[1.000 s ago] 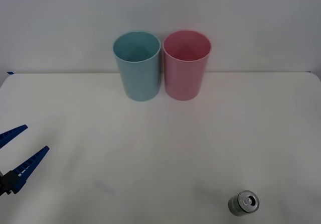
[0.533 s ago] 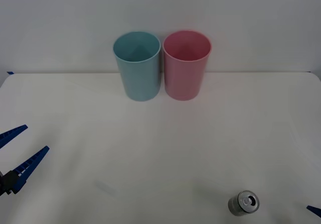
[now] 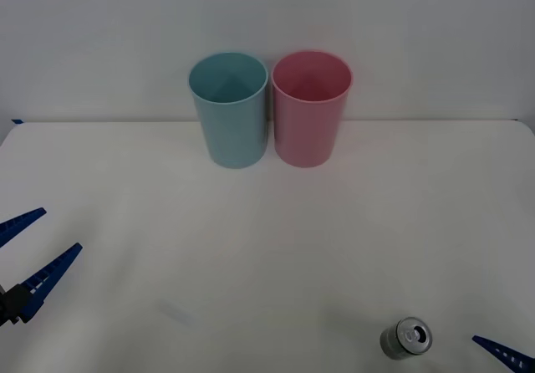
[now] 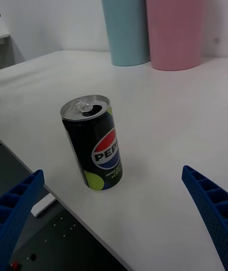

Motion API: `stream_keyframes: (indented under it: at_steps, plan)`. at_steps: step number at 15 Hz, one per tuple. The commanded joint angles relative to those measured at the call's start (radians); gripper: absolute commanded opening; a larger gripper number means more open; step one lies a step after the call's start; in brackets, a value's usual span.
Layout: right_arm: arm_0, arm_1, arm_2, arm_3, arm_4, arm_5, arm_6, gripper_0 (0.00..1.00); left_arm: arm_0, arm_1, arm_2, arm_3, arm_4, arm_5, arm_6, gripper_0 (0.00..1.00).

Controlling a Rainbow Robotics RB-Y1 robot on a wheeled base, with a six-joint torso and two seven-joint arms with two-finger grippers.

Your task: Grasp the object on the table and drop it into the matching bin: aluminum can to the light blue bin, PET bottle to the pink bin.

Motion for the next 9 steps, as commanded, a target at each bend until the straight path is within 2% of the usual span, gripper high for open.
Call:
stream_keyframes:
  at_steps: [1, 9]
  plan:
    - [-0.021, 0.020, 0.008, 0.012, 0.027, 0.001, 0.035, 1.00, 0.000, 0.000, 0.000, 0.000, 0.000, 0.000, 0.000, 1.00]
    - [-0.118, 0.089, 0.011, 0.075, 0.106, 0.017, 0.108, 1.00, 0.000, 0.000, 0.000, 0.000, 0.000, 0.000, 0.000, 1.00]
